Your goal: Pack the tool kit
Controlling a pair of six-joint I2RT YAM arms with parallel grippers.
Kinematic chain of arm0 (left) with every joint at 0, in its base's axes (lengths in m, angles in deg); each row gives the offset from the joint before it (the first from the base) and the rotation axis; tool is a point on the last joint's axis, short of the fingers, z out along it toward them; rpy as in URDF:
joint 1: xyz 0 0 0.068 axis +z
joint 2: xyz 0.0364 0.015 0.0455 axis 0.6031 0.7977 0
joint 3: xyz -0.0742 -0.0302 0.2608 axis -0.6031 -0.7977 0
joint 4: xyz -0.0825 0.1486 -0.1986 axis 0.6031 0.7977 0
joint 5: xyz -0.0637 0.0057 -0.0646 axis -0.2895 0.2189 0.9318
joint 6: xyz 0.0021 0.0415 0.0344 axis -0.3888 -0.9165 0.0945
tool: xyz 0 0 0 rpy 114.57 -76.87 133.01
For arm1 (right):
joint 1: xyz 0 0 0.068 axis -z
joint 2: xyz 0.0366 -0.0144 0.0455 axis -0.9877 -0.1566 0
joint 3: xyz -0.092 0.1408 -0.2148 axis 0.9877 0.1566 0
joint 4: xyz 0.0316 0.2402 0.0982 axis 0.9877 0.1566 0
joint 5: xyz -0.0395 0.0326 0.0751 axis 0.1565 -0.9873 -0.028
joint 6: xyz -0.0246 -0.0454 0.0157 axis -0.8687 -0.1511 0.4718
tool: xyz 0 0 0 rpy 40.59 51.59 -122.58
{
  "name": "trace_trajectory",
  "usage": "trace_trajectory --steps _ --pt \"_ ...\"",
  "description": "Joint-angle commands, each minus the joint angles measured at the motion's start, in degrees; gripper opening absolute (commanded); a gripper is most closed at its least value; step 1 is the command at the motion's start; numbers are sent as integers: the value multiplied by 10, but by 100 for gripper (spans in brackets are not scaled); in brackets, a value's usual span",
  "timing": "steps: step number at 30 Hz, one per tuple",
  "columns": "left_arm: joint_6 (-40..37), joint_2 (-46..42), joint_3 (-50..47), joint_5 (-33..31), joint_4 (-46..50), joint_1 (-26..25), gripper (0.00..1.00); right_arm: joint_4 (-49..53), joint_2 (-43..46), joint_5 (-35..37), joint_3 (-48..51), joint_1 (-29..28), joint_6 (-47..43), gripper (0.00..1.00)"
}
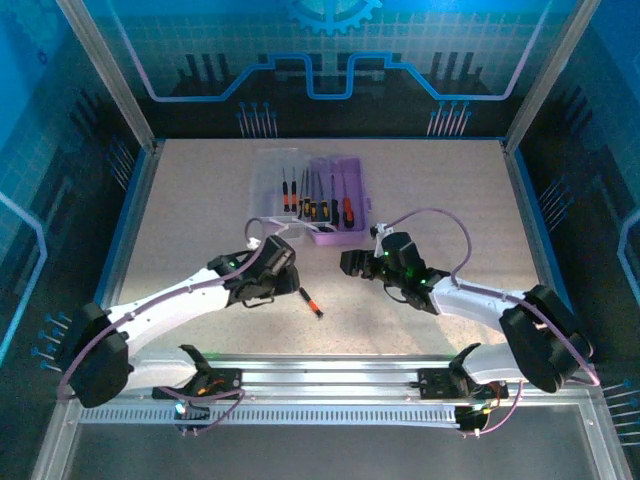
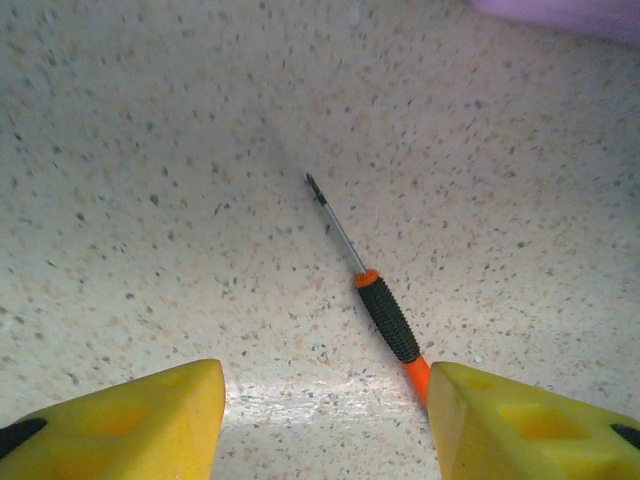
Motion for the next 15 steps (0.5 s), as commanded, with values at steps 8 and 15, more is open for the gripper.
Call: trace_trajectory --steps 8,15 --pt "128 160 45 -45 -36 -95 55 -4 1 3 -9 9 11 77" --pt "118 245 106 -56 -24 -113 51 -4 -4 -8 -13 9 12 77"
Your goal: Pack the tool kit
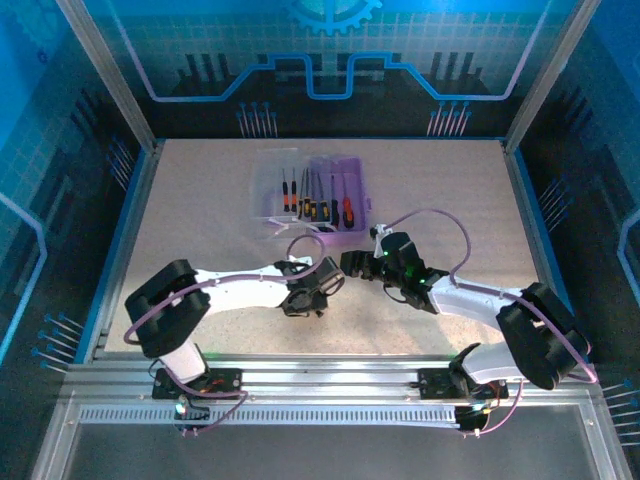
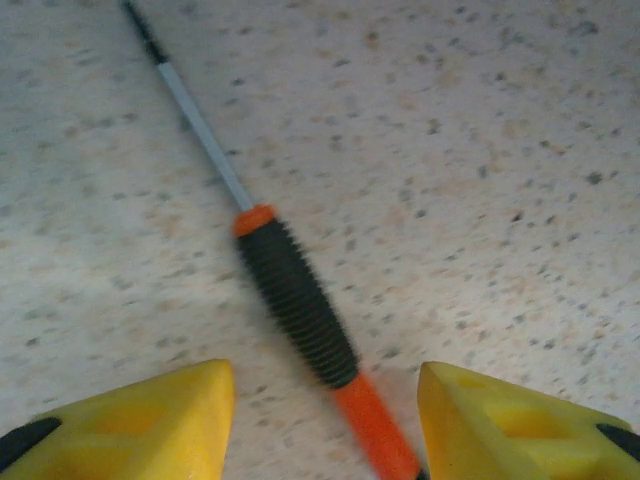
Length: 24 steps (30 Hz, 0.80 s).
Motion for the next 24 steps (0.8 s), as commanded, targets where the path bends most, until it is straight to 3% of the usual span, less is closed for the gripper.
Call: trace_trajectory --steps 1,8,19,24 --pt "5 10 23 -21 9 -2 51 -3 2 1 -12 8 4 77" --pt "4 10 3 -32 26 -1 38 -7 -4 -4 -12 12 7 77" --pt "-18 -15 -27 -58 71 -1 33 -4 6 -16 -12 17 8 77" --pt "-15 -46 -47 -55 77 -1 25 -4 15 -20 -9 20 10 77"
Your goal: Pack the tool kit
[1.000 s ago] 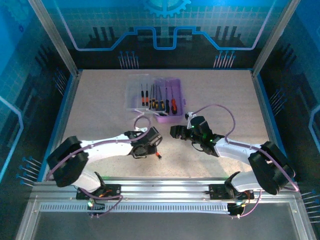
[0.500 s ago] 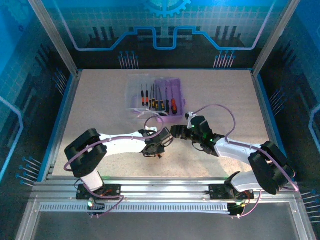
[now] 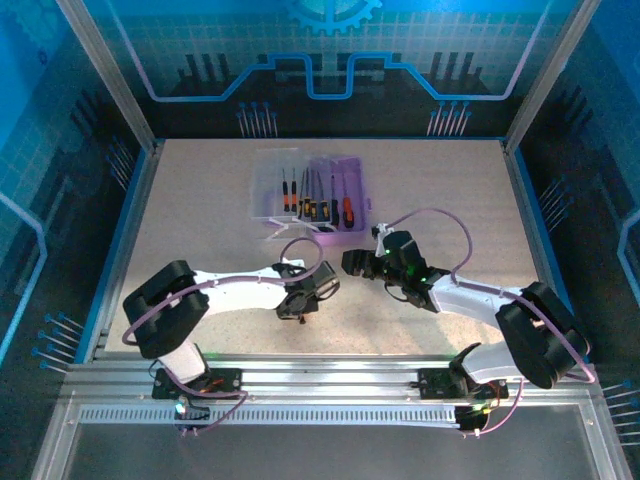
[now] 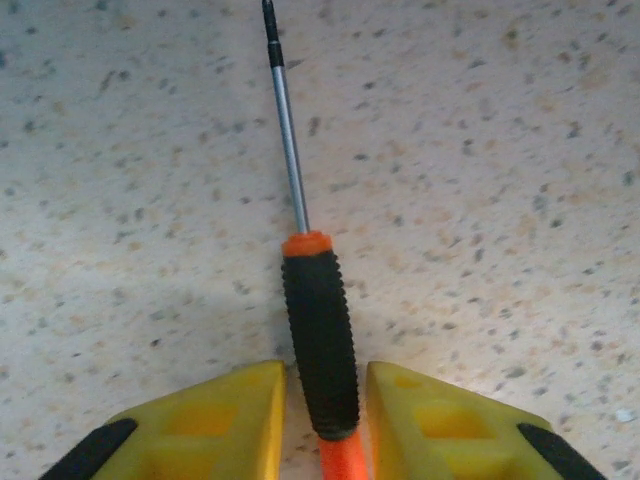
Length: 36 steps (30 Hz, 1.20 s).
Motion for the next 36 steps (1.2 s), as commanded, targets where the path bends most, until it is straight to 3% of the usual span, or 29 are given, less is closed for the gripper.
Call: trace_trajectory --steps 1,18,25,36 --pt "-8 -32 -20 -16 32 -1 24 -5 18 0 -7 7 4 77" --pt "5 -100 -87 -19 13 3 11 5 38 10 -4 8 -1 77" --pt "-3 -96 -81 -19 25 3 4 7 63 16 5 9 -2 77" --pt "-30 -124 -47 -34 60 4 3 6 58 12 2 9 -1 77"
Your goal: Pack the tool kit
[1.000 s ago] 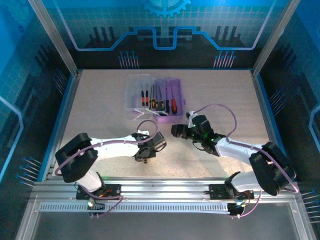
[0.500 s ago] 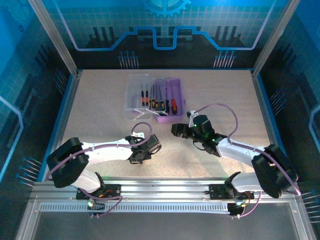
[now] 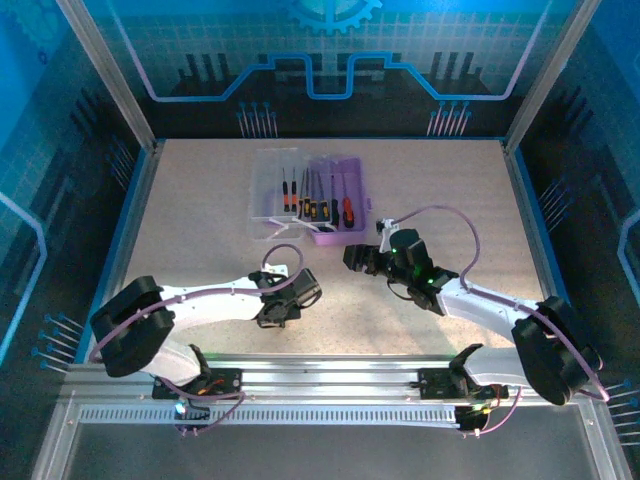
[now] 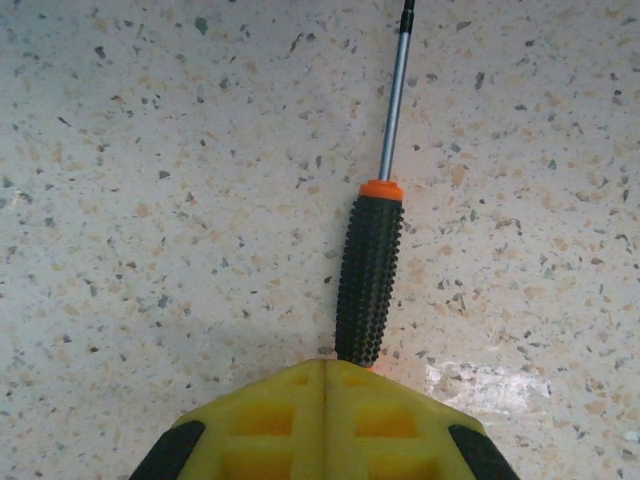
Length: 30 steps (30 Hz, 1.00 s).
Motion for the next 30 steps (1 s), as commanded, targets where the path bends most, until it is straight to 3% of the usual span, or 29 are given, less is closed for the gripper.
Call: trace_trajectory --steps 1,7,12,16,24,30 --pt "-18 -24 28 -20 33 2 3 1 0 10 2 8 -1 77" --pt "-32 -47 42 -18 43 3 5 0 -9 7 -1 8 0 77" --pt "-44 -30 48 -20 63 16 31 0 -14 5 -2 8 0 78" --pt "-73 -10 39 14 32 47 41 -1 -20 5 -3 9 1 78" --pt "-107 50 29 50 -26 64 38 -1 -18 4 -3 9 1 78" --pt "-100 79 18 66 -36 67 28 0 -18 2 -3 11 1 78"
